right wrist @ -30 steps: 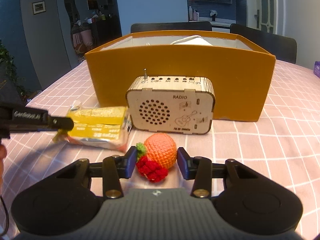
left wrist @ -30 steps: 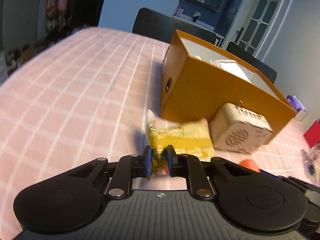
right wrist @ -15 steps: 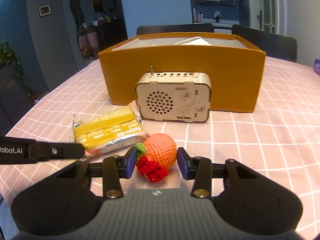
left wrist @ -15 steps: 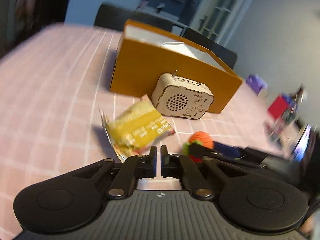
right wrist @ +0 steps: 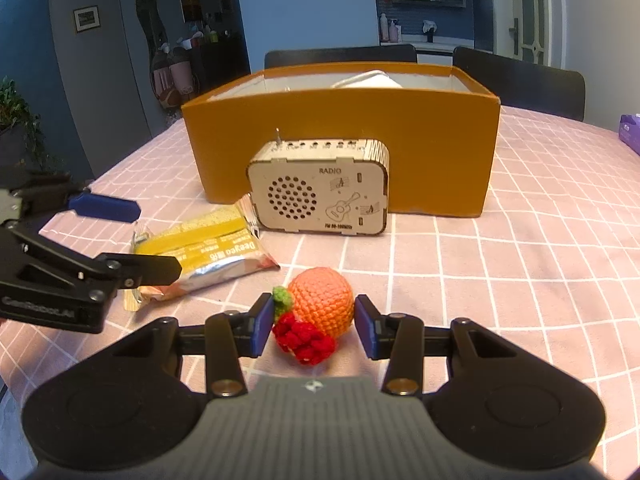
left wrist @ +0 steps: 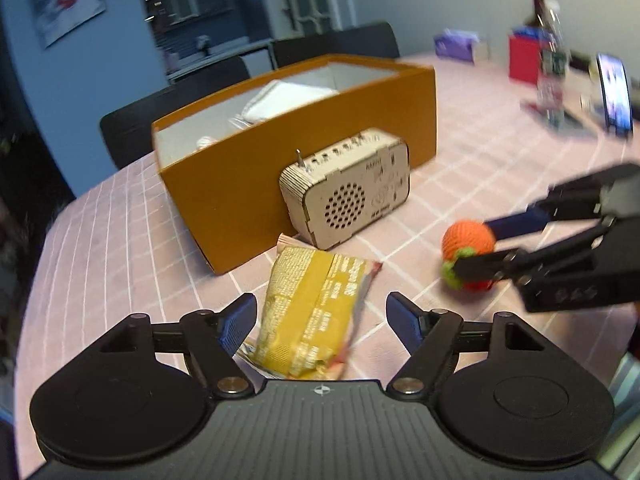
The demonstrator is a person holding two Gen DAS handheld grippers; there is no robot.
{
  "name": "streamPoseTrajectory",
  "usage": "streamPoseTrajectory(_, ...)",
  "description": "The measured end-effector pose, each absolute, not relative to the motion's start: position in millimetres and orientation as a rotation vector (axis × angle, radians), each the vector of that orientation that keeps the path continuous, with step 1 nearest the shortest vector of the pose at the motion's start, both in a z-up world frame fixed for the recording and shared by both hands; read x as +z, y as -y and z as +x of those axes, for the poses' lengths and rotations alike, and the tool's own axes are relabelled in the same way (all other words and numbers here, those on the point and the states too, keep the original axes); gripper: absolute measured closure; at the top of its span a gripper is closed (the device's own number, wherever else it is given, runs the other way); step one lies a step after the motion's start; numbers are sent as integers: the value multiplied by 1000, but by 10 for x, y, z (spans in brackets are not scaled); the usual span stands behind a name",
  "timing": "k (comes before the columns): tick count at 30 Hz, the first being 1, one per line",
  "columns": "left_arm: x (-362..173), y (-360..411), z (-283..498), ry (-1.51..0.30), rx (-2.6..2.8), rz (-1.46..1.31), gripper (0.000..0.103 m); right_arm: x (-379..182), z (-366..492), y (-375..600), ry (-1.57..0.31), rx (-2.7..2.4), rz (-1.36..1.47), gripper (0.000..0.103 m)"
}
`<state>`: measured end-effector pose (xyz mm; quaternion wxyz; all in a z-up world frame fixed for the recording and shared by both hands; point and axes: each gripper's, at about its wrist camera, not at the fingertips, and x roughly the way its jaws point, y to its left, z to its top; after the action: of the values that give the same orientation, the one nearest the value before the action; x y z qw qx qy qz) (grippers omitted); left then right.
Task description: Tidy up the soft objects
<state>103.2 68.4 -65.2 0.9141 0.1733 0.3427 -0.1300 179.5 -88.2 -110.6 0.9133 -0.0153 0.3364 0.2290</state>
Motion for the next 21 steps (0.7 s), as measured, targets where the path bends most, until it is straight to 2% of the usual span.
streamPoseTrajectory(13, -945, -805, 1325, -835, -275, 355, 19, -1198, 1910, 842, -709, 486, -37, 57)
streamPoseTrajectory(15, -951, -855, 1368, -849, -277, 296, 21, -1219, 1926, 846, -718, 490, -30, 57)
streamPoseTrajectory(18, -960, -910, 1405, -856, -268, 216, 33, -1227, 1934, 845, -719, 490, -27, 57)
streamPoseTrajectory(21, -962, -883, 1368, -838, -239, 214, 38, -1227, 1936, 845, -720, 489, -24, 58)
